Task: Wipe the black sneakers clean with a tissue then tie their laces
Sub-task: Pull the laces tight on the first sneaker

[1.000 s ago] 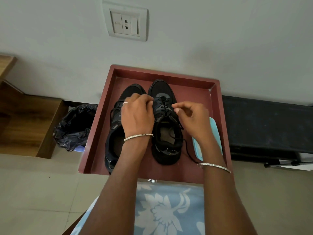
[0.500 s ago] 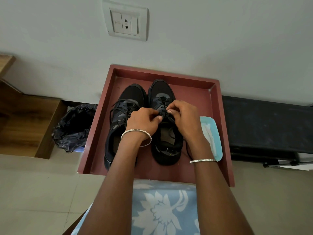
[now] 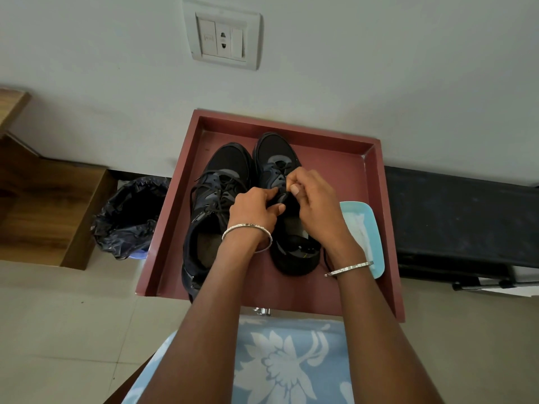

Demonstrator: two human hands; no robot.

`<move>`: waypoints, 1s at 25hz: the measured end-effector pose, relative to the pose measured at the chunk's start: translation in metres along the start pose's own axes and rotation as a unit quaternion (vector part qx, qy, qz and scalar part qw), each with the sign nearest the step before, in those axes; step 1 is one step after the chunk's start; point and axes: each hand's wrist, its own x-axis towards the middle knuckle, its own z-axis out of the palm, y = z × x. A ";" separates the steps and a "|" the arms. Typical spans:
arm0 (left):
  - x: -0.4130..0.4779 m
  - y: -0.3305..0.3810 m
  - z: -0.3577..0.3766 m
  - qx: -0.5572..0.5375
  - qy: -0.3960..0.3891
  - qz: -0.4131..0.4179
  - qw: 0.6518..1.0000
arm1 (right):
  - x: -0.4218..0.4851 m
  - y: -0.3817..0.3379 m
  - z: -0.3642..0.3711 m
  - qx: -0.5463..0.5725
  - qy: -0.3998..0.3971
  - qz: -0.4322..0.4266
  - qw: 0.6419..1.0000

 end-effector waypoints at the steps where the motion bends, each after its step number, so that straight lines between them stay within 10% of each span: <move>1: 0.001 -0.001 0.000 -0.022 0.008 0.004 1.000 | 0.001 0.002 0.000 0.016 0.017 0.025 0.999; 12: 0.008 0.007 0.007 -0.031 0.151 0.041 0.987 | 0.008 0.012 0.002 0.054 0.032 0.073 0.995; 25: 0.027 0.004 0.000 -0.040 0.085 0.080 0.992 | -0.003 0.006 0.004 -0.003 -0.003 0.032 0.999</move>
